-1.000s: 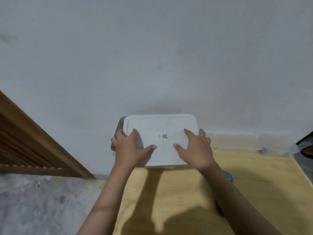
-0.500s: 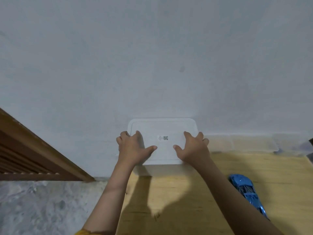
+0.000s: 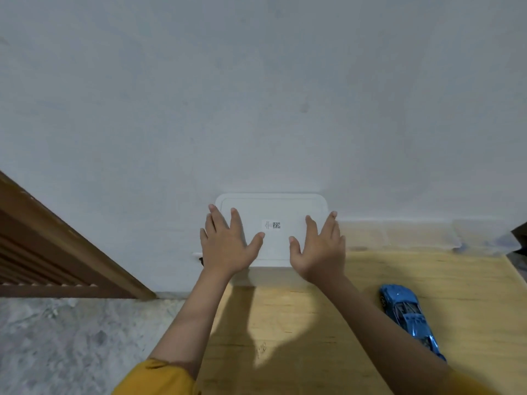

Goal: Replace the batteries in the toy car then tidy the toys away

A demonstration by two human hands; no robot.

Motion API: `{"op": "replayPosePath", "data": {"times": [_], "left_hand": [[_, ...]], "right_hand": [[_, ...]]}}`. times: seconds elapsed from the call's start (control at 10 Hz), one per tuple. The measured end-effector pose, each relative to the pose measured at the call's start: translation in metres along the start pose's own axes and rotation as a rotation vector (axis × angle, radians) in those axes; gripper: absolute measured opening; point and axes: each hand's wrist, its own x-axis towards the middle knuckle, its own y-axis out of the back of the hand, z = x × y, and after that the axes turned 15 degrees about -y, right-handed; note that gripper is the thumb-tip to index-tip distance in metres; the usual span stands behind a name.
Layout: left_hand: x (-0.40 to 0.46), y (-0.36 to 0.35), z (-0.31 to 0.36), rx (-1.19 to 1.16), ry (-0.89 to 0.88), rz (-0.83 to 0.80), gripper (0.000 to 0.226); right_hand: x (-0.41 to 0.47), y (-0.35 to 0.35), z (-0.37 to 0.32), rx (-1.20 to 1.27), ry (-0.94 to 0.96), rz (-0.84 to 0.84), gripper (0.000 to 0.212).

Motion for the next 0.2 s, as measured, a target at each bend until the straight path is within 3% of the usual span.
{"op": "replayPosePath", "data": {"times": [0.1, 0.2], "left_hand": [[0.001, 0.009, -0.005, -0.164, -0.016, 0.01, 0.082], [-0.008, 0.031, -0.016, -0.475, 0.097, 0.204, 0.076]], "right_hand": [[0.0, 0.009, 0.004, 0.263, -0.008, -0.033, 0.065], [-0.001, 0.053, 0.015, 0.799, -0.143, 0.017, 0.052]]}}
